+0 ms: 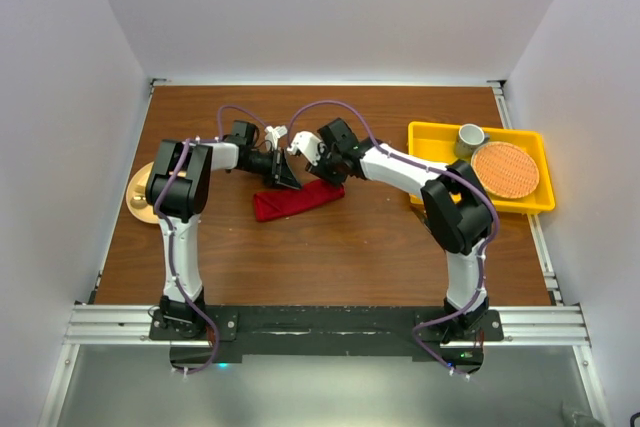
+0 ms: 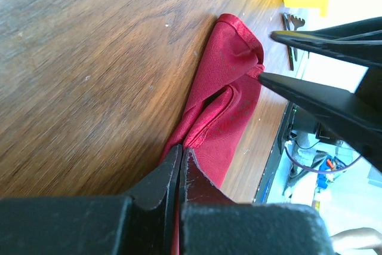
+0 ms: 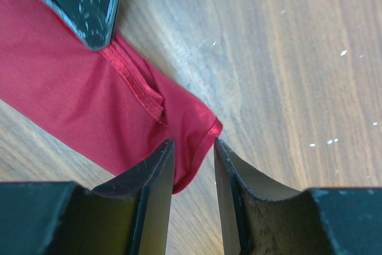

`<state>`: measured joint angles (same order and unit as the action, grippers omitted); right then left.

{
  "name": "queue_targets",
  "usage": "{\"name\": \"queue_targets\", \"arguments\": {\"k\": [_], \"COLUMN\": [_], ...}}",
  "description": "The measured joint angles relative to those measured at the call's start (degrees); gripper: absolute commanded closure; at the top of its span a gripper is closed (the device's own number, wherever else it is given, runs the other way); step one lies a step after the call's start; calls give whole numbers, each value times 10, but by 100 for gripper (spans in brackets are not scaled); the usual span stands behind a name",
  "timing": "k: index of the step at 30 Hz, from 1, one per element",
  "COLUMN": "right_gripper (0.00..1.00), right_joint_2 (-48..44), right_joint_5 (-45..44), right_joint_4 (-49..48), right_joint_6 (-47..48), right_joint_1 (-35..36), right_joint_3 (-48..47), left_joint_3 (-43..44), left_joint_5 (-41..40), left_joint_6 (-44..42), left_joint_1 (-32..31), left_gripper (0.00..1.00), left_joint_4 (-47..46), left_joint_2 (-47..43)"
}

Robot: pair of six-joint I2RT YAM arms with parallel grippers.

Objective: Fold the napkin into a case and place the utensils inside
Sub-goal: Smooth out the smaller rectangle-folded napkin at the center of the board.

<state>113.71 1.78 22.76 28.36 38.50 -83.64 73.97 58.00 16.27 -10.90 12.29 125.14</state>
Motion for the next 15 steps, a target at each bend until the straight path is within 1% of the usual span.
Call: {"name": "queue_targets", "arguments": {"k": [5,8,9,11,15], "right_gripper": [64,65,67,69,77], "right_joint_2": [0,0,0,0,2], "right_joint_5": [-3,-9,-14,-26,-50], "right_joint_4": [-7,-28,-38,-60,-102], "right_joint_6": [9,21,26,39,54], "right_joint_1": [0,2,3,7,16], "right_joint_3": [21,34,42,60,84], "left_joint_3": [0,0,0,0,2], "left_joint_5": [2,3,3,3,5], "left_joint_6": [-7,-9,-9,-9,-9], "left_joint_1": [0,1,1,1,2], "left_gripper": [100,100,100,100,100], "left_joint_4": [2,2,2,2,4], "left_joint_2": [0,0,0,0,2]}}
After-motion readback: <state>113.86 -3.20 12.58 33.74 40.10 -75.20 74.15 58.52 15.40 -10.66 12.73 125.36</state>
